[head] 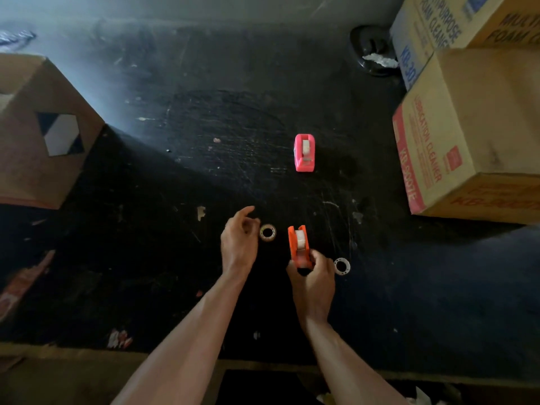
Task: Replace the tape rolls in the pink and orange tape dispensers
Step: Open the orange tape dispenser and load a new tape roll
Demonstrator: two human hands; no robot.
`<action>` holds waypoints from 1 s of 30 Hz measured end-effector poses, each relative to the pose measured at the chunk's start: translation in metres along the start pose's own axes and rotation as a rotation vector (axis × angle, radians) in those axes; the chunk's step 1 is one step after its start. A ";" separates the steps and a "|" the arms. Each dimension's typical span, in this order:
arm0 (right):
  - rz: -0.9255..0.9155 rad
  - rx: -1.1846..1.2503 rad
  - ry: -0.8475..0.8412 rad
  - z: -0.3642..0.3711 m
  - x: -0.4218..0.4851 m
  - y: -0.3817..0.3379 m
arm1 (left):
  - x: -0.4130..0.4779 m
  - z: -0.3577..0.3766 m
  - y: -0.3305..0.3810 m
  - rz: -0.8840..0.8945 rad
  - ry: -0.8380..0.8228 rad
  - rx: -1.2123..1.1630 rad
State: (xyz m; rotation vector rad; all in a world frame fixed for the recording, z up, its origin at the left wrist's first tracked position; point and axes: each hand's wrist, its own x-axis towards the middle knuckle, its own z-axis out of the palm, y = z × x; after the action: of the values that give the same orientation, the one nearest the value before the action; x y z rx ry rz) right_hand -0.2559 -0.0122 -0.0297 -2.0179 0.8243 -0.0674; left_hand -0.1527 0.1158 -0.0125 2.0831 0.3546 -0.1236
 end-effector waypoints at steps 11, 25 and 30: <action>-0.067 0.061 0.172 0.042 0.096 -0.080 | 0.026 -0.009 -0.083 0.272 0.102 0.578; -0.099 -0.028 0.158 0.118 0.183 -0.130 | 0.031 -0.008 -0.088 0.237 0.073 0.585; -0.060 0.009 0.104 0.118 0.180 -0.130 | 0.029 -0.008 -0.086 0.238 0.087 0.588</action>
State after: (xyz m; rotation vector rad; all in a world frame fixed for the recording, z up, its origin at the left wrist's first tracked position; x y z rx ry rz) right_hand -0.0064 0.0164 -0.0435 -2.0445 0.8266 -0.2115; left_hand -0.1515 0.1693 -0.0861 2.7007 0.1228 0.0102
